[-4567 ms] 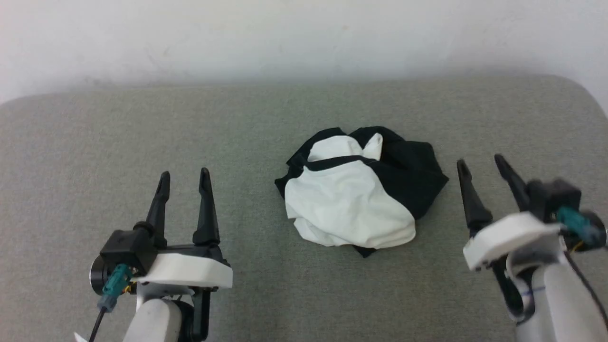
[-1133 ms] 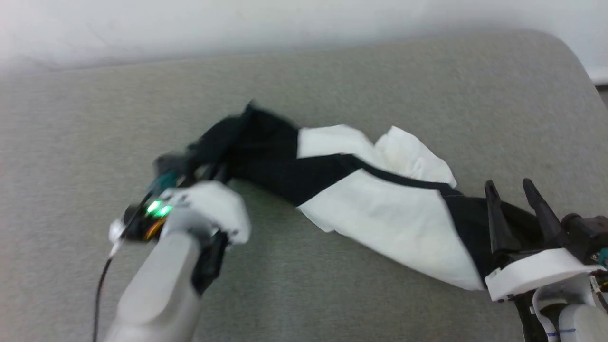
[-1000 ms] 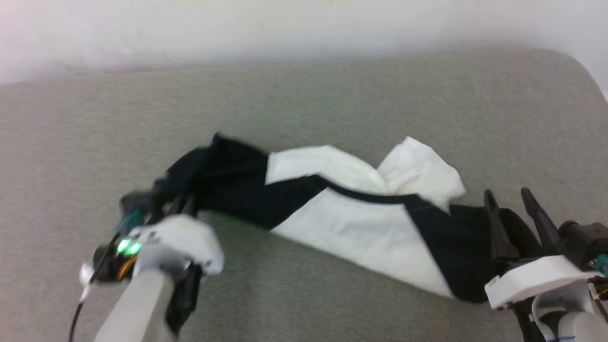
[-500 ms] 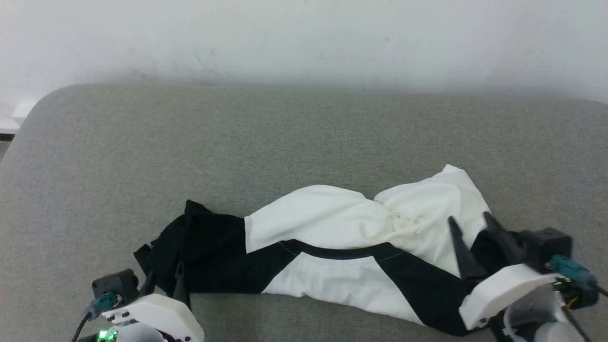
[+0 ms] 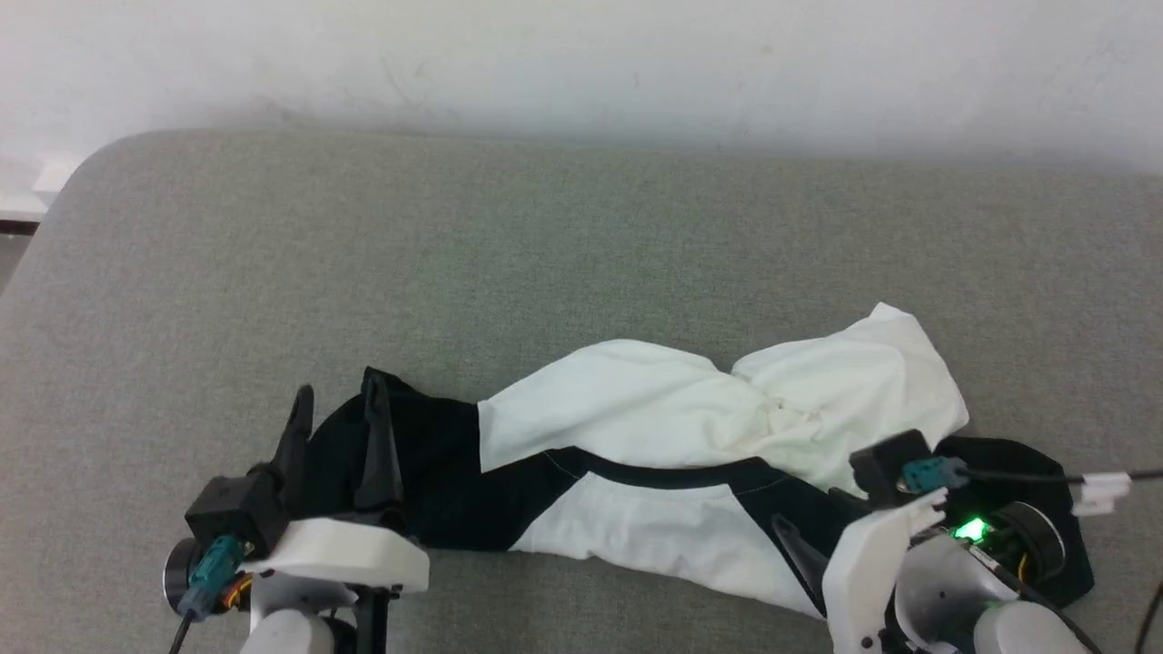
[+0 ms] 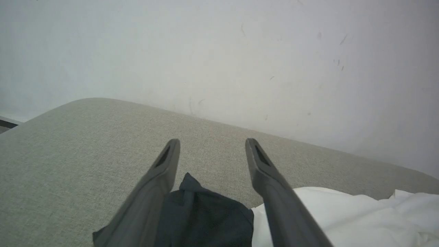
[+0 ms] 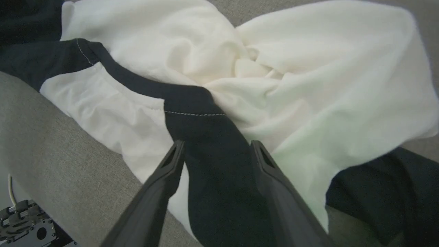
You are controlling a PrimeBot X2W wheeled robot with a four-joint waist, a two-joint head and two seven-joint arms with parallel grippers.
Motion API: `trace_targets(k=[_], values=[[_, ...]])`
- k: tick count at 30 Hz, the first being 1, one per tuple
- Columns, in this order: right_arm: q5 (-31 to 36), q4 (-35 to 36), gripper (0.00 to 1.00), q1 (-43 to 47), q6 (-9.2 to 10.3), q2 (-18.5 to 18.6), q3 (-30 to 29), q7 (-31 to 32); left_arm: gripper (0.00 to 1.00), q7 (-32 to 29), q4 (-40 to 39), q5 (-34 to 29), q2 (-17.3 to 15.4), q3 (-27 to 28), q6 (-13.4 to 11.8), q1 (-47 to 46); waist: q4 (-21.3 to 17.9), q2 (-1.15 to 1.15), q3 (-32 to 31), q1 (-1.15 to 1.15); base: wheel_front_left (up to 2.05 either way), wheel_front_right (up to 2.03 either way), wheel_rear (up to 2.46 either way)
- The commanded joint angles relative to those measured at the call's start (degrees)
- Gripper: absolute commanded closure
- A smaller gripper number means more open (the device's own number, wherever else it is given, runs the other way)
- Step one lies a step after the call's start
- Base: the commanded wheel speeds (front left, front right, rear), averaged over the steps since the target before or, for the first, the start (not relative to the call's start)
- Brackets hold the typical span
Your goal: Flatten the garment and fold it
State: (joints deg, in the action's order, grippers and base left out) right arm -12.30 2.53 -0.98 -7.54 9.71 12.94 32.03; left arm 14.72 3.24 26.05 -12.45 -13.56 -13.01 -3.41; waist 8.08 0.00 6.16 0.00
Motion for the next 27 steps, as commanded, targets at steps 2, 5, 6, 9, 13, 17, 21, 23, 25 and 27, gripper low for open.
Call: trace_targets(k=[2, 5, 6, 9, 13, 17, 21, 23, 25, 27], values=[[-1.8, -1.1, 0.43, -2.1, 0.05, 0.5, 1.3, 4.3, 0.00, 0.3, -0.8, -2.4, 1.6, 1.4, 1.3, -0.8, 0.3, 0.00, 1.0, 0.00, 0.00, 0.00, 0.00], [-4.0, -1.1, 1.00, -3.3, 0.05, 0.7, 2.4, 6.9, 0.00, 0.3, -0.5, -3.9, 3.2, 2.7, 2.5, -0.4, 0.3, 0.00, 1.1, 0.00, 0.00, 0.00, 0.00], [-5.1, -0.9, 1.00, -3.4, 0.05, 0.5, 2.7, 7.3, 0.00, 0.3, -0.3, -4.4, 3.6, 3.2, 2.8, -0.2, 0.3, 0.00, 1.1, 0.00, 0.00, 0.00, 0.00], [-9.1, 0.2, 1.00, -2.9, 0.05, 0.4, 3.4, 8.9, 0.00, 0.3, 0.3, -5.5, 4.6, 4.7, 3.6, 0.4, -0.1, 0.00, 0.4, 0.00, 0.00, 0.00, 0.00], [-13.2, 2.1, 1.00, -1.5, 0.05, 1.0, 4.1, 10.7, 0.00, 0.3, 0.8, -6.3, 5.4, 5.9, 4.2, 1.2, -0.6, 0.00, -0.4, 0.00, 0.00, 0.00, 0.00], [-14.7, 5.8, 1.00, 0.0, 0.05, 2.5, 3.4, 11.0, 0.00, 0.3, 1.3, -7.3, 6.1, 7.0, 5.0, 1.7, -1.4, 0.00, -1.0, 0.00, 0.00, 0.00, 0.00], [-8.8, 6.4, 0.00, -0.9, 0.05, 3.4, 0.7, 4.9, 0.00, 0.3, 1.1, -8.2, 6.8, 7.6, 5.9, 1.5, -1.9, 0.00, -0.7, 0.00, 0.00, 0.00, 0.00], [-6.7, 5.1, 0.00, -1.2, 0.05, 3.0, 0.0, 2.8, 0.00, 0.3, 1.3, -8.6, 7.0, 7.7, 6.4, 1.3, -1.8, 0.00, -0.4, 0.00, 0.00, 0.00, 0.00], [-5.4, 3.5, 0.00, -1.8, 0.05, 2.7, 0.0, 1.2, 0.00, 0.3, 1.3, -8.9, 7.4, 7.8, 6.7, 1.0, -1.7, 0.00, 0.1, 0.00, 0.00, 0.00, 0.00], [-4.3, 1.8, 0.00, -2.8, 0.05, 2.9, 0.5, -0.2, 0.00, 0.3, 1.4, -9.1, 7.6, 7.9, 7.1, 0.7, -1.5, 0.00, 0.6, 0.00, 0.00, 0.00, 0.00]])
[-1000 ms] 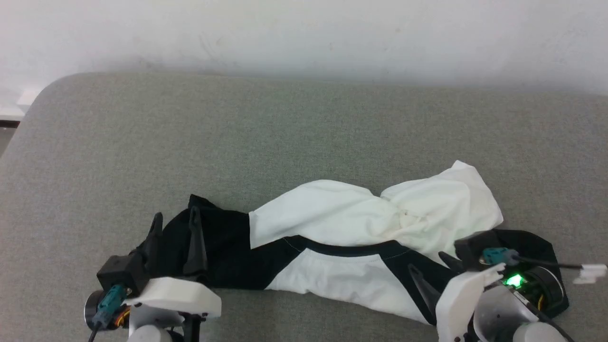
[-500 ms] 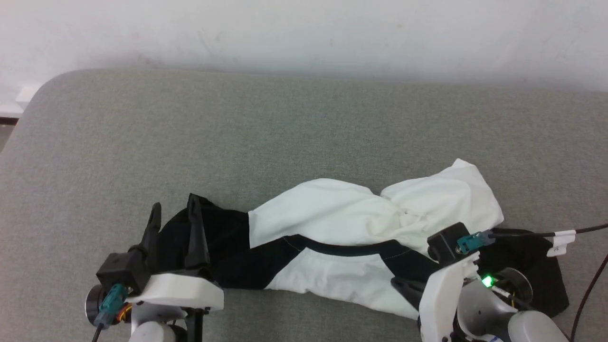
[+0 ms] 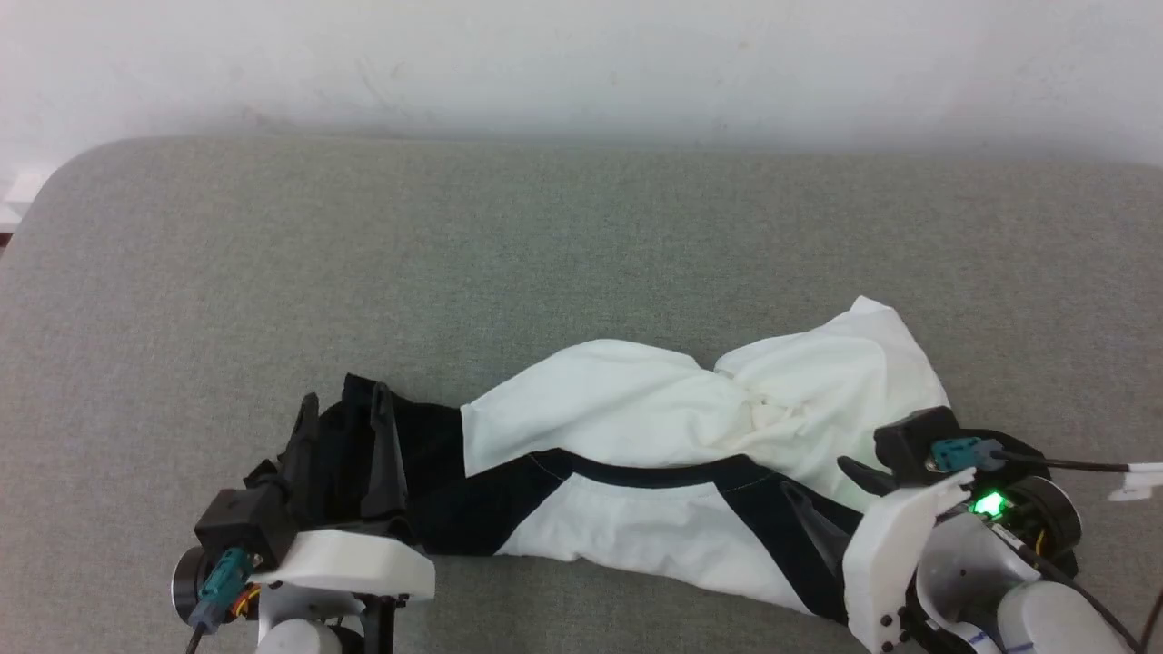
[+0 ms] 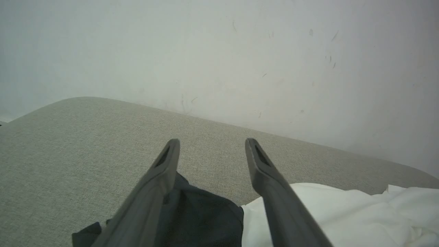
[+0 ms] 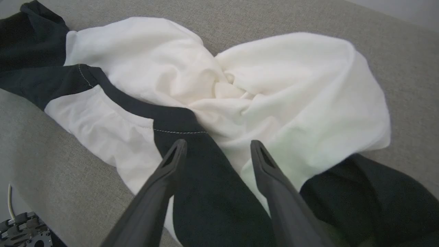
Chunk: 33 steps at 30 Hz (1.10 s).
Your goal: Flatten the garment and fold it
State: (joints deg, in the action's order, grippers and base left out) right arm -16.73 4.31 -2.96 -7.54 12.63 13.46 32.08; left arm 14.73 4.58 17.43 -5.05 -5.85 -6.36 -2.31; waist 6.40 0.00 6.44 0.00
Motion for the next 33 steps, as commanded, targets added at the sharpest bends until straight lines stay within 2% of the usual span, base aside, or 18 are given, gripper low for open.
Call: trace_targets(k=[1, 8, 9, 10, 12, 17, 21, 23, 26, 29, 32, 33], values=[[0.4, -1.0, 0.00, -1.3, 0.05, 0.1, 0.5, -0.8, 0.00, 0.3, 0.1, -0.6, 0.4, 0.2, 0.6, -0.6, 0.3, 0.00, 0.6, 0.00, 0.00, 0.00, 0.00], [0.4, -7.9, 0.00, -5.3, 0.05, 0.7, 4.9, -2.3, 0.00, 0.3, 0.7, -1.1, 1.2, 0.7, 1.3, -1.0, 1.2, 0.00, 2.0, 0.00, 0.00, 0.00, 0.00], [0.0, -8.8, 0.35, -5.7, 0.05, 0.7, 5.6, -2.1, 0.00, 0.3, 0.8, -1.2, 1.2, 0.8, 1.4, -1.1, 1.3, 0.00, 2.2, 0.00, 0.00, 0.00, 0.00], [-0.3, -9.7, 0.64, -6.1, 0.05, 0.8, 6.4, -1.9, 0.00, 0.3, 0.9, -1.2, 1.3, 0.8, 1.4, -1.1, 1.4, 0.00, 2.3, 0.00, 0.00, 0.00, 0.00], [-1.2, -10.9, 1.00, -6.7, 0.05, 0.7, 7.4, -1.8, 0.00, 0.3, 1.1, -1.3, 1.5, 1.0, 1.5, -1.2, 1.5, 0.00, 2.4, 0.00, 0.00, 0.00, 0.00], [-4.4, -11.7, 1.00, -6.9, 0.05, 0.7, 9.1, -1.8, 0.00, 0.3, 1.5, -1.6, 1.7, 1.6, 1.7, -0.9, 1.0, 0.00, 1.8, 0.00, 0.00, 0.00, 0.00], [-8.7, -8.8, 1.00, -5.6, 0.05, 1.8, 11.9, -0.9, 0.00, 0.3, 2.1, -2.1, 1.8, 1.5, 2.0, -0.6, 0.5, 0.00, 0.3, 0.00, 0.00, 0.00, 0.00], [-12.5, -5.2, 1.00, -4.4, 0.05, 3.9, 15.7, 1.1, 0.00, 0.3, 2.2, -2.3, 1.8, 1.5, 2.1, -0.3, 0.2, 0.00, -0.5, 0.00, 0.00, 0.00, 0.00], [-17.5, -0.4, 1.00, -1.9, 0.05, 9.0, 20.2, 6.2, 0.00, 0.3, 2.3, -2.5, 1.9, 1.5, 2.2, 0.1, -0.3, 0.00, -1.3, 0.00, 0.00, 0.00, 0.00], [-19.4, 2.1, 1.00, 0.9, 0.05, 13.8, 22.3, 12.0, 0.00, 0.3, 2.4, -2.6, 1.9, 1.7, 2.3, 0.5, -0.8, 0.00, -1.9, 0.00, 0.00, 0.00, 0.00], [-19.7, 2.2, 0.99, 3.7, 0.05, 15.6, 22.4, 15.8, 0.00, 0.3, 2.4, -2.8, 1.9, 1.8, 2.4, 0.8, -1.1, 0.00, -2.2, 0.00, 0.00, 0.00, 0.00], [-19.5, 1.9, 0.75, 4.5, 0.05, 15.7, 22.0, 16.9, 0.00, 0.3, 2.4, -2.8, 1.9, 1.8, 2.4, 0.9, -1.2, 0.00, -2.3, 0.00, 0.00, 0.00, 0.00]])
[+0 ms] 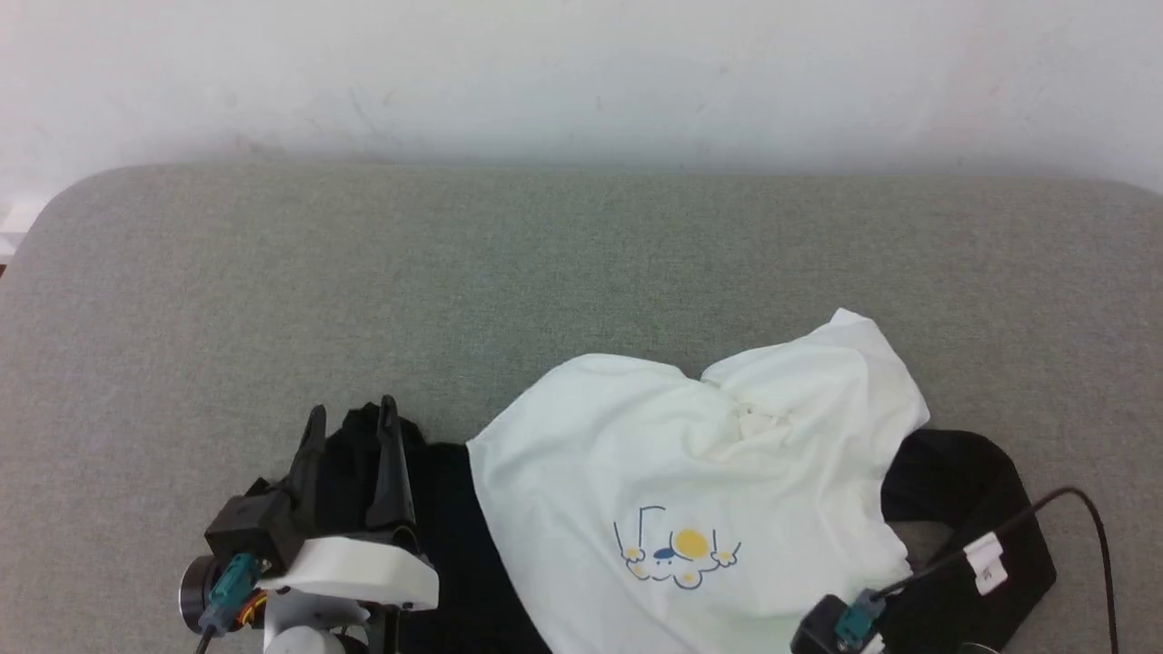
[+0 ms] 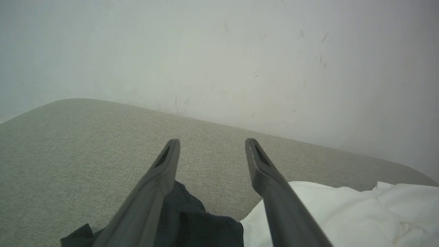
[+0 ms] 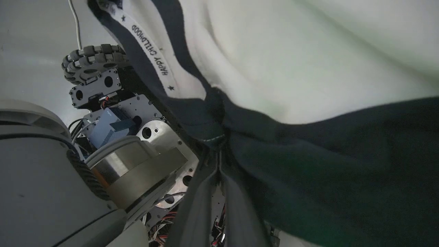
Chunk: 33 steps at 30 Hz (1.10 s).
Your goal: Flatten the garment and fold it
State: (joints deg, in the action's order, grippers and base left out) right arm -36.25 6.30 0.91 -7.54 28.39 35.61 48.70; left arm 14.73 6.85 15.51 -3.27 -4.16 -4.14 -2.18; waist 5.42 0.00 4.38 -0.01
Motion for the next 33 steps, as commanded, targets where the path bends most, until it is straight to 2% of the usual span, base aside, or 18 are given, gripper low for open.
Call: trace_targets(k=[1, 5, 9, 12, 16, 20, 25, 29, 32, 33], values=[[0.6, 0.1, 0.00, 1.2, 0.05, -0.3, -0.8, 0.0, 0.00, 0.3, 0.1, -0.9, 0.2, 0.1, 0.3, 0.8, -0.2, 0.00, -0.3, 0.01, 0.00, 0.00, 0.00], [3.5, 0.9, 0.00, 2.1, 0.05, -3.9, -5.7, -6.3, 0.00, 0.3, 0.3, -0.9, 0.2, 0.1, 0.6, 0.9, 0.1, 0.00, -0.6, 0.01, 0.00, 0.00, 0.00], [7.4, 1.5, 0.00, 1.7, 0.05, -9.5, -12.9, -17.8, 0.00, 0.3, 0.5, -1.0, 0.2, 0.2, 0.8, 1.2, 0.6, 0.00, -0.8, 0.01, 0.00, 0.00, 0.00], [13.3, -0.3, 0.00, 0.8, 0.05, -13.6, -19.0, -24.9, 0.00, 0.3, 0.5, -1.0, 0.2, 0.2, 0.9, 1.2, 1.1, 0.00, -0.7, 0.01, 0.00, 0.00, 0.00], [22.1, -4.8, 0.00, -0.8, 0.05, -19.8, -28.1, -29.2, 0.00, 0.3, 0.6, -1.0, 0.3, 0.1, 1.1, 0.8, 2.0, 0.00, 0.0, 0.01, 0.00, 0.00, 0.00], [29.8, -9.6, 0.00, -3.2, 0.05, -24.2, -36.9, -28.4, 0.00, 0.3, 0.6, -0.8, 0.3, -0.3, 1.1, 0.0, 3.2, 0.00, 0.8, 0.01, 0.00, 0.00, 0.00], [34.2, -15.0, 0.00, -5.9, 0.05, -25.4, -41.5, -22.7, 0.00, 0.3, 0.6, -0.4, 0.3, -0.3, 1.0, -0.5, 4.1, 0.00, 1.9, 0.01, 0.00, 0.00, 0.00], [33.1, -18.4, 0.00, -8.0, 0.05, -25.5, -41.6, -19.8, 0.00, 0.3, 0.5, -0.2, 0.4, -0.4, 1.0, -0.8, 4.5, 0.00, 2.7, 0.01, 0.00, 0.00, 0.00], [29.6, -22.4, 0.00, -10.1, 0.05, -25.5, -40.4, -16.4, 0.00, 0.3, 0.5, -0.1, 0.4, -0.3, 1.0, -1.3, 4.7, 0.00, 3.6, 0.01, 0.00, 0.00, 0.00], [29.6, -23.7, 0.43, -10.8, 0.05, -25.5, -39.8, -14.8, 0.00, 0.3, 0.5, -0.1, 0.4, -0.4, 1.0, -1.5, 4.8, 0.00, 3.9, 0.01, 0.00, 0.00, 0.00]])
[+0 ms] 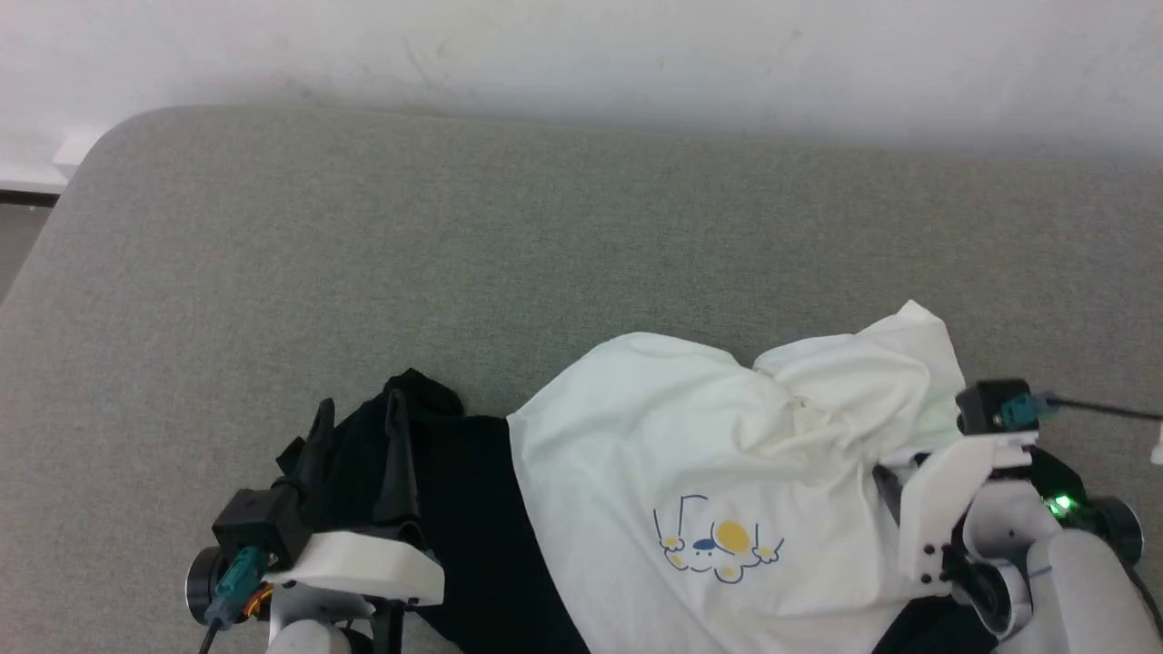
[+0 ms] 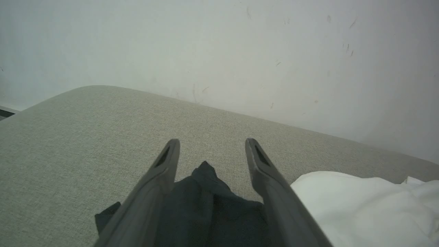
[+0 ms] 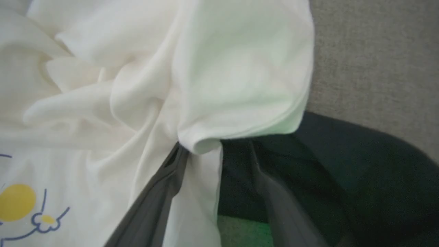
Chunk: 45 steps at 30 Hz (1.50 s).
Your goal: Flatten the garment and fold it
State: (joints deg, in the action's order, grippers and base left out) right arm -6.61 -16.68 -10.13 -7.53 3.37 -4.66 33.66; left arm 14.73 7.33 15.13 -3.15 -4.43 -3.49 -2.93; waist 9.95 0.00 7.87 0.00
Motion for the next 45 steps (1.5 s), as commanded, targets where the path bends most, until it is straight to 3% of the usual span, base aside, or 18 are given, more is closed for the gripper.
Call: trace_targets(k=[1, 2, 5, 11, 22, 23, 24, 28, 33, 40, 45], values=[[0.0, -1.7, 0.76, -0.4, 0.04, -0.5, 0.7, 1.4, 0.00, 0.3, 0.0, 0.4, 0.3, -0.1, 0.3, -0.9, 0.3, 0.00, 0.6, 0.00, 0.00, 0.00, 0.00], [0.0, -2.5, 1.00, -1.3, 0.04, -0.5, 1.0, 2.1, 0.00, 0.3, 0.0, 0.5, 0.3, -0.2, 0.3, -1.1, 0.4, 0.00, 0.9, 0.00, 0.00, 0.00, 0.00], [0.4, -4.0, 1.00, -4.5, 0.04, -0.5, 0.6, 1.8, 0.00, 0.3, 0.1, 0.8, 0.3, -0.7, 0.2, -1.8, 0.8, 0.00, 1.6, 0.00, 0.00, 0.00, 0.00], [4.1, -7.6, 1.00, -15.7, 0.04, -0.5, -3.5, -6.3, 0.00, 0.3, 0.1, 1.4, 0.3, -1.6, 0.1, -3.0, 1.8, 0.00, 3.2, 0.00, 0.00, 0.00, 0.00], [12.8, -21.5, 1.00, -34.2, 0.04, 0.0, -12.4, -17.3, 0.00, 0.3, 0.2, 2.1, 0.3, -3.9, 0.1, -5.7, 4.9, 0.00, 7.0, 0.00, 0.00, 0.00, 0.00], [13.1, -22.7, 0.64, -34.8, 0.04, 0.0, -12.7, -17.9, 0.00, 0.3, 0.3, 2.1, 0.3, -3.9, 0.0, -5.8, 5.0, 0.00, 7.2, 0.00, 0.00, 0.00, 0.00], [12.9, -23.8, 0.00, -35.3, 0.04, 0.0, -13.2, -18.6, 0.00, 0.3, 0.4, 2.1, 0.3, -4.0, 0.0, -5.8, 5.0, 0.00, 7.3, 0.00, 0.00, 0.00, 0.00], [11.3, -25.9, 0.00, -34.9, 0.04, -0.1, -12.6, -23.2, 0.00, 0.3, 0.9, 1.4, 0.3, -3.5, 0.1, -5.5, 4.4, 0.00, 6.7, 0.00, 0.00, 0.00, 0.00], [6.9, -23.4, 0.00, -28.6, 0.04, -0.2, -5.9, -31.6, 0.00, 0.3, 2.8, -0.3, -0.5, -2.6, 0.6, -3.9, 2.3, 0.00, 3.5, 0.00, 0.00, 0.00, 0.00], [1.3, -10.3, 0.00, -12.6, 0.04, -0.3, 2.2, -39.7, 0.00, -4.3, 4.2, -1.6, -3.6, -2.8, -0.1, -0.9, -1.4, 0.00, -1.1, 0.00, 0.00, 0.00, 0.00], [0.4, 0.8, 0.00, -1.4, 0.04, -0.4, 2.0, -40.2, 0.00, -12.7, 2.6, -2.8, -5.9, -2.1, -3.4, 2.2, -3.7, 0.00, -2.8, 0.00, 0.00, 0.00, 0.00]])
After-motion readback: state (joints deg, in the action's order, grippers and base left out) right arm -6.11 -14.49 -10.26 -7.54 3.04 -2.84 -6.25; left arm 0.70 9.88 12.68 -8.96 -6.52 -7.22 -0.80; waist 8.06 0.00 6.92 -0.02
